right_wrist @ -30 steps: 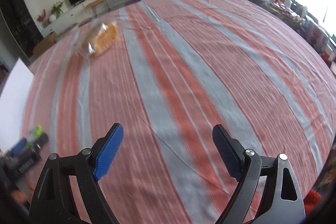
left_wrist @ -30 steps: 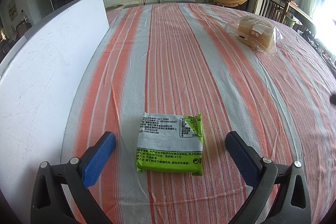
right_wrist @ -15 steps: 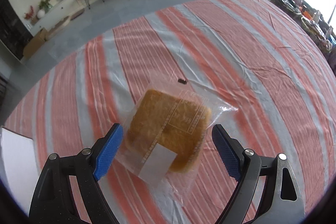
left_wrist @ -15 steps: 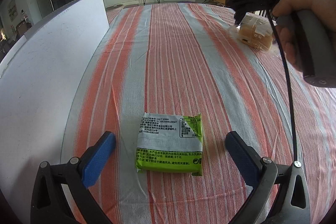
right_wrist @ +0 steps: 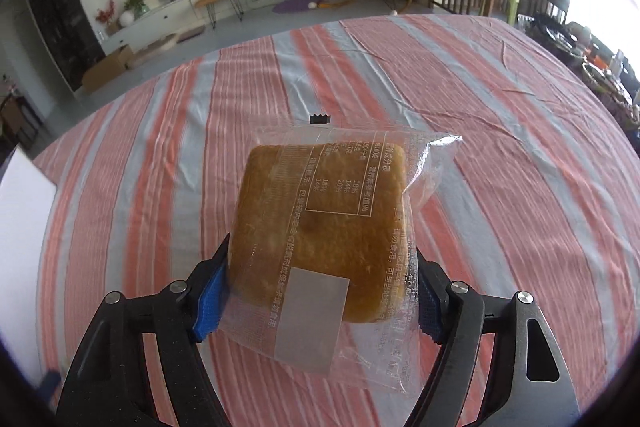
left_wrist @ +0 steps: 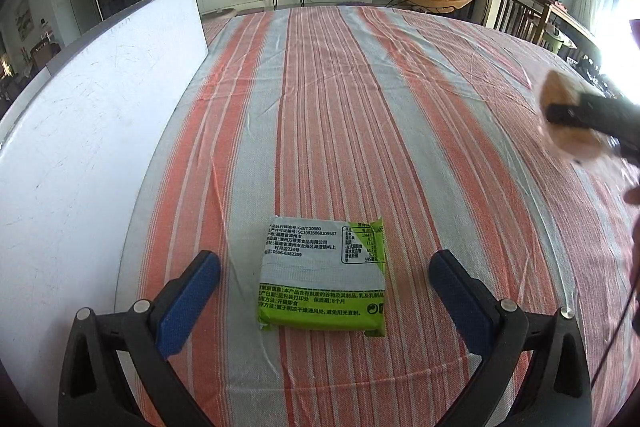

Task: Organize snacks
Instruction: 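Lift the bread loaf with the right gripper and hold it above the table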

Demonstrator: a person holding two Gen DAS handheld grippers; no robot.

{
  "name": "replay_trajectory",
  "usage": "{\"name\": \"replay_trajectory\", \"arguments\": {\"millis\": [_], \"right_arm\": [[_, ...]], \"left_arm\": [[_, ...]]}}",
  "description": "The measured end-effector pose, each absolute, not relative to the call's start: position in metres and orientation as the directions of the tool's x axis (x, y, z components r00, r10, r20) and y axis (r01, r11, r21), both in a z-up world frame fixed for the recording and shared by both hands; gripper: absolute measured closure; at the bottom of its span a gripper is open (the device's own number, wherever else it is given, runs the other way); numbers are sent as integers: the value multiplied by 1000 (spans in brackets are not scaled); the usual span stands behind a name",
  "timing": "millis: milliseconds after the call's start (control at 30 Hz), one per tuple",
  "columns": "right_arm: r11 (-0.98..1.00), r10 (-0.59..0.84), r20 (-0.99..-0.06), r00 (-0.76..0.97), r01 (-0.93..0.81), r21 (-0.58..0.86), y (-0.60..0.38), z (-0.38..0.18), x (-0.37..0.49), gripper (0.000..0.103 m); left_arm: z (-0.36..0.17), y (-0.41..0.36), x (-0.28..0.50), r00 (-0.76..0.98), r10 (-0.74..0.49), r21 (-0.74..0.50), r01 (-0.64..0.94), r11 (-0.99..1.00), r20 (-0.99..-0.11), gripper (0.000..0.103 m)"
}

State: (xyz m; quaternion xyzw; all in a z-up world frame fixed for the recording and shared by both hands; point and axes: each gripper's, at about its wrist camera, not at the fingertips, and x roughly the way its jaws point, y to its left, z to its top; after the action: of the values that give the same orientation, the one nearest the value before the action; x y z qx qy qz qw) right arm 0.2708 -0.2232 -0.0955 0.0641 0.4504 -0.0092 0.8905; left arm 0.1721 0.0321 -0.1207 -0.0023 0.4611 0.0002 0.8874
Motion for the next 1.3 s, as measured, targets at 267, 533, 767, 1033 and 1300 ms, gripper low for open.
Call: {"name": "replay_trajectory", "arguments": {"millis": [267, 533, 767, 1033, 1300], "right_arm": [[994, 110, -794, 598, -58, 94, -225, -108, 159, 24], [999, 42, -799, 600, -43, 20, -218, -122, 157, 12], [999, 22, -802, 597, -33, 2, -219, -123, 154, 10], [999, 23, -802, 597, -33, 4, -219, -124, 153, 9], [999, 24, -802, 597, -34, 5, -219, -124, 152, 9]], "left_arm": [[-121, 32, 172, 575, -2, -4, -2, 1000, -818, 0], [-121, 32, 172, 575, -1, -4, -2, 1000, -818, 0], [-121, 32, 172, 575, -2, -4, -2, 1000, -818, 0], [-121, 32, 172, 575, -1, -3, -2, 1000, -818, 0], [-121, 32, 172, 575, -1, -3, -2, 1000, -818, 0]]}}
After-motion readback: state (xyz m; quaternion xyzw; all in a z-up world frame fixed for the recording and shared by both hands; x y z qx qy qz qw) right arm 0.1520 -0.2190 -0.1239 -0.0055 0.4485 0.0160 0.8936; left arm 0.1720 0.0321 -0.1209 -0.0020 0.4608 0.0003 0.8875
